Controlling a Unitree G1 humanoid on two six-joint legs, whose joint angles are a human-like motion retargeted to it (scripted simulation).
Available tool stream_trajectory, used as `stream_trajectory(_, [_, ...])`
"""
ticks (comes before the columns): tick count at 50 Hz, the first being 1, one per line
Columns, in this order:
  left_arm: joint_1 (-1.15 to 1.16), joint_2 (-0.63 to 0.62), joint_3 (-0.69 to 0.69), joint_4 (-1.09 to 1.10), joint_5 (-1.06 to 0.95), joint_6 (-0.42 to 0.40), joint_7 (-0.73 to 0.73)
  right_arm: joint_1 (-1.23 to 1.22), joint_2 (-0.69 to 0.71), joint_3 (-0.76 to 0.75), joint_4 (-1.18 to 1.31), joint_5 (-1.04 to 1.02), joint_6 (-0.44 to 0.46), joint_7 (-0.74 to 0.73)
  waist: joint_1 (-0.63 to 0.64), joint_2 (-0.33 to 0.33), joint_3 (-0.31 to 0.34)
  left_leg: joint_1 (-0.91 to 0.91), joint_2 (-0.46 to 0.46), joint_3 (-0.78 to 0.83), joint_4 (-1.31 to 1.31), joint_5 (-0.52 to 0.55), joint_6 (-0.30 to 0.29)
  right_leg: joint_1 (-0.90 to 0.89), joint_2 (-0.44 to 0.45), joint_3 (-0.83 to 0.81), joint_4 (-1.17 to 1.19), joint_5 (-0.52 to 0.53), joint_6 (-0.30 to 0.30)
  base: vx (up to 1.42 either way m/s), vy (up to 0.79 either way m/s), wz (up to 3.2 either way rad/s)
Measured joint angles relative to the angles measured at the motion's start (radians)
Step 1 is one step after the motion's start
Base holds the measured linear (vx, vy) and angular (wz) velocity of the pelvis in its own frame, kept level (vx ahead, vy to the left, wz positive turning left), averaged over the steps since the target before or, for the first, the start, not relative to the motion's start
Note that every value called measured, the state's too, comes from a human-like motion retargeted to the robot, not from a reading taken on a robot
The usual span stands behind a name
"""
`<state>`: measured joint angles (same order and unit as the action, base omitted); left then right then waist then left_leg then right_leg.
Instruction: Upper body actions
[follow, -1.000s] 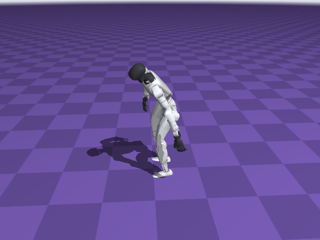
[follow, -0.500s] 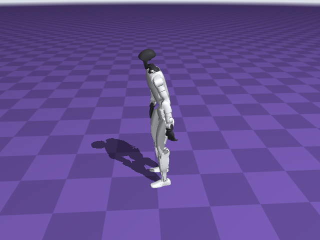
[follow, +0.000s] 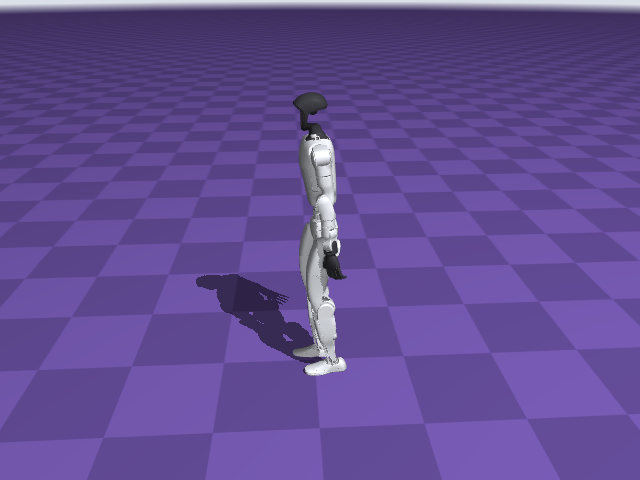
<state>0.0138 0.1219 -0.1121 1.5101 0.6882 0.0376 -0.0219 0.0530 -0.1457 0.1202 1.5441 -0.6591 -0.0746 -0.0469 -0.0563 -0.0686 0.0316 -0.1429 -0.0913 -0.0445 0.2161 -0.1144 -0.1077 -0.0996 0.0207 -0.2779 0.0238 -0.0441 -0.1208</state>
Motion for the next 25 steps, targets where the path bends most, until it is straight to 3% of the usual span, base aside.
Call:
stream_trajectory(2, [0.002, -0.002, -0.012, 0.004, 0.018, 0.003, -0.004, -0.001, 0.007, -0.016, 0.017, 0.030, 0.006, 0.011, 0.004, 0.006, -0.010, 0.020, -0.004, 0.027, -0.008, -0.014, 0.004, 0.002, 0.008, 0.014, 0.003, 0.000, 0.000, 0.06, -0.01, -0.36])
stream_trajectory(5, [0.014, -0.002, -0.025, 0.003, 0.057, -0.006, -0.011, -0.005, 0.018, -0.038, 0.040, 0.078, 0.021, 0.034, -0.006, 0.010, -0.025, 0.051, -0.011, 0.106, -0.042, -0.004, 0.139, 0.012, 0.011, 0.025, 0.004, -0.002, 0.003, 0.09, 0.00, -0.18])
stream_trajectory(6, [0.019, 0.000, -0.028, 0.004, 0.076, -0.011, -0.014, -0.006, 0.022, -0.045, 0.046, 0.092, 0.027, 0.041, -0.015, 0.018, -0.031, 0.065, 0.002, 0.128, -0.065, 0.003, 0.148, 0.015, 0.019, 0.020, 0.004, -0.004, 0.002, 0.07, 0.02, 0.05])
stream_trajectory(10, [0.031, 0.008, -0.028, 0.010, 0.154, -0.026, -0.043, -0.009, 0.041, -0.065, 0.067, 0.141, 0.050, 0.065, -0.035, 0.027, -0.050, 0.089, -0.022, 0.026, -0.104, 0.018, 0.149, 0.026, 0.028, 0.026, 0.006, -0.003, 0.000, 0.07, 0.02, -0.11])
stream_trajectory(13, [0.028, 0.017, -0.026, 0.019, 0.182, -0.031, -0.081, -0.008, 0.054, -0.072, 0.079, 0.168, 0.044, 0.072, -0.023, 0.029, -0.059, 0.114, 0.002, 0.112, -0.140, 0.032, 0.161, 0.029, 0.034, 0.040, 0.012, -0.002, -0.003, 0.06, 0.01, -0.29])
stream_trajectory(25, [0.017, 0.013, 0.002, 0.063, 0.175, -0.022, -0.162, -0.008, 0.075, -0.045, 0.099, 0.094, 0.061, 0.055, -0.018, 0.033, -0.099, 0.131, -0.012, 0.093, -0.173, 0.033, 0.180, 0.030, 0.028, 0.048, 0.008, -0.006, 0.001, 0.00, 0.00, -0.01])
